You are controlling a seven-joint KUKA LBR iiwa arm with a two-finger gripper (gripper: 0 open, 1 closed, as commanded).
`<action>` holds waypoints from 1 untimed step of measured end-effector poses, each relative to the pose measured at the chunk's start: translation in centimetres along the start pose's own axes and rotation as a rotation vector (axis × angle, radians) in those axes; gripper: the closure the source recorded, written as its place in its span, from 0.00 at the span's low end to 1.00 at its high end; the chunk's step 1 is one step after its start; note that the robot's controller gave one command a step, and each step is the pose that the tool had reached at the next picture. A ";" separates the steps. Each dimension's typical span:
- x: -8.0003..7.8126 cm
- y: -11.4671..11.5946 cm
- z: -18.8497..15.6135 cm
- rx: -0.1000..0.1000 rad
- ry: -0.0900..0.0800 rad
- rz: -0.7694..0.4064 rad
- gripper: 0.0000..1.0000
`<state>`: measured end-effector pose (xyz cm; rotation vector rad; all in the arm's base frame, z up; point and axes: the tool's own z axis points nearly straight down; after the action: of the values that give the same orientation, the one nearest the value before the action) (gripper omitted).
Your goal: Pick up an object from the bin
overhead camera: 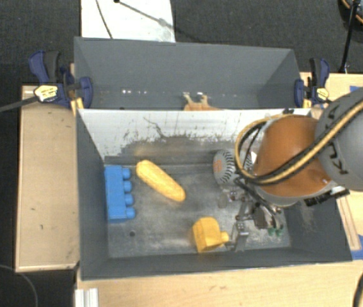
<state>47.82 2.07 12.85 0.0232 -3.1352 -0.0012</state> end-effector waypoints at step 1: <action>-0.2 0.0 -0.4 0.000 -0.008 0.001 0.00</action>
Offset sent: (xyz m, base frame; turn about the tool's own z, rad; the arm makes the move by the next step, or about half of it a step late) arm 0.0107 0.0112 -0.0419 -0.1322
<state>48.01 2.06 13.27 0.0222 -3.1432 -0.0013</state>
